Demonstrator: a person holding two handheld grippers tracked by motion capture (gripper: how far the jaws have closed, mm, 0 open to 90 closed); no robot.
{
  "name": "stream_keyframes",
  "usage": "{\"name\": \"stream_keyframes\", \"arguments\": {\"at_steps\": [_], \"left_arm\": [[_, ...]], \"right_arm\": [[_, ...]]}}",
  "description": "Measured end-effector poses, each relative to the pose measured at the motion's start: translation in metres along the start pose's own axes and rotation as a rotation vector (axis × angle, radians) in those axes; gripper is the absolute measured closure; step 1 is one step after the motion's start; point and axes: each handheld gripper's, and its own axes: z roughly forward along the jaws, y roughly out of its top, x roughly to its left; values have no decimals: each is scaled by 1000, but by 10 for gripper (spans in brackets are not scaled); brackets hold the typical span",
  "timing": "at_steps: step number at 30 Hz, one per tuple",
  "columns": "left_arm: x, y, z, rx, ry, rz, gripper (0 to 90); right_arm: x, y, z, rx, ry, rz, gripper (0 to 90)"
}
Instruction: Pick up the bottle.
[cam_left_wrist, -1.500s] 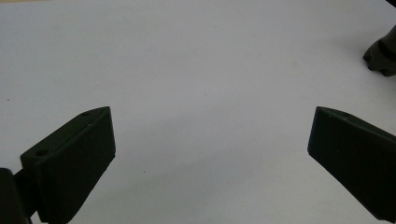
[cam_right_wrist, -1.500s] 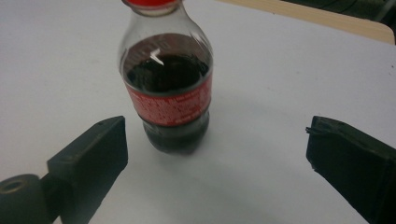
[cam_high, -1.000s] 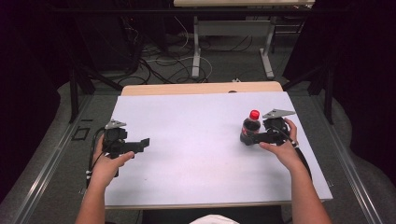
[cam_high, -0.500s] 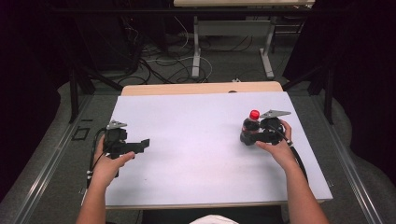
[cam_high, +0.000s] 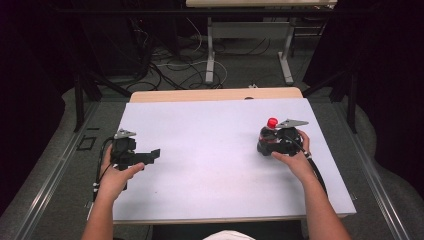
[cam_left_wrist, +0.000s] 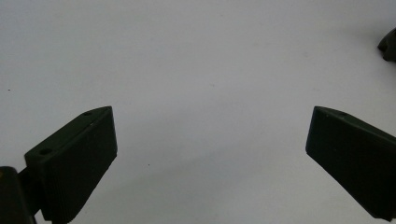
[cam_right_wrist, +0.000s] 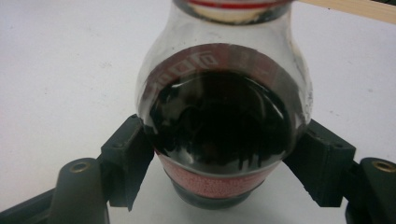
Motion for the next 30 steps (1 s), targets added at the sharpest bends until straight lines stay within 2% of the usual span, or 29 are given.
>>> {"name": "stream_keyframes", "arguments": {"at_steps": [23, 27, 30], "left_arm": [[0, 0, 0, 1, 0, -1, 21], [-1, 0, 0, 6, 0, 7, 23], [-1, 0, 0, 6, -1, 7, 23]], "right_arm": [[4, 0, -3, -1, -8, -47, 291], [5, 2, -4, -2, 15, -38, 292], [9, 4, -7, -7, 23, -51, 292]]}}
